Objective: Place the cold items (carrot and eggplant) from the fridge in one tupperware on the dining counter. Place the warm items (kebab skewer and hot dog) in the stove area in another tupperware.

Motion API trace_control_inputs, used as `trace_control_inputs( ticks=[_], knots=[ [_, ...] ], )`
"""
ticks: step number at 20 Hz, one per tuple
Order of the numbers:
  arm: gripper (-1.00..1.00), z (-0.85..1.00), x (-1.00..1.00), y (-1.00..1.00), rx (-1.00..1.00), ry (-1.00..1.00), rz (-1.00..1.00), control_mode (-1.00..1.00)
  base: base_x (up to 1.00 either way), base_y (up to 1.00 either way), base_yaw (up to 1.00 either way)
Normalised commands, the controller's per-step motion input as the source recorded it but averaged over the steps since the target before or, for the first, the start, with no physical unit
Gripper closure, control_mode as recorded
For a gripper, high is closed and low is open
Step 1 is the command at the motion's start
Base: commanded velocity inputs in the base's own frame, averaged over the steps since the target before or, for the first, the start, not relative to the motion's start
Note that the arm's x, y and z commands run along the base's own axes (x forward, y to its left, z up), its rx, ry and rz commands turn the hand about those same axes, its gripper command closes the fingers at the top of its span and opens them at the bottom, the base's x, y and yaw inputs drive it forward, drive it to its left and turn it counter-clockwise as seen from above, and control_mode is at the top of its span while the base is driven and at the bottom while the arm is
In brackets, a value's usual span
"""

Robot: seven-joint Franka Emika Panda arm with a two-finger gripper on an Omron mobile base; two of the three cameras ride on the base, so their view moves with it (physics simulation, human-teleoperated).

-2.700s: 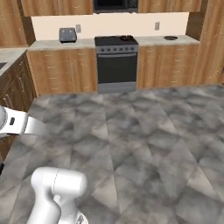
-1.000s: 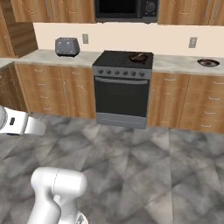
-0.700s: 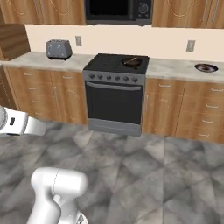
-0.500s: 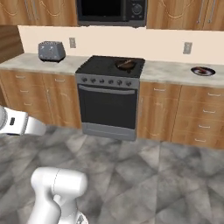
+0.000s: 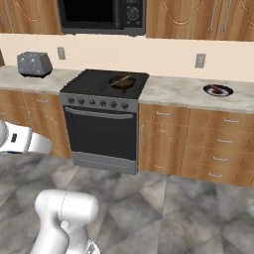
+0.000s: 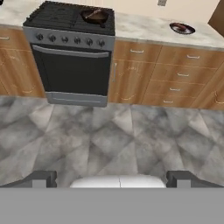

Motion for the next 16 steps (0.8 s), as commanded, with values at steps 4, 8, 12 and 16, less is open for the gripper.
trace_control_inputs(
  ticks=[4, 8, 12, 16],
  knots=[
    [-1.0, 0.0, 0.0, 0.0, 0.0, 0.0, 0.0, 1.0, 0.72, -0.57, 0.0],
    [-1.0, 0.0, 0.0, 0.0, 0.0, 0.0, 0.0, 1.0, 0.66, -0.57, 0.0],
    [-1.0, 0.0, 0.0, 0.0, 0.0, 0.0, 0.0, 1.0, 0.67, -0.45, 0.0],
    [-1.0, 0.0, 0.0, 0.0, 0.0, 0.0, 0.0, 1.0, 0.6, -0.42, 0.0]
  ],
)
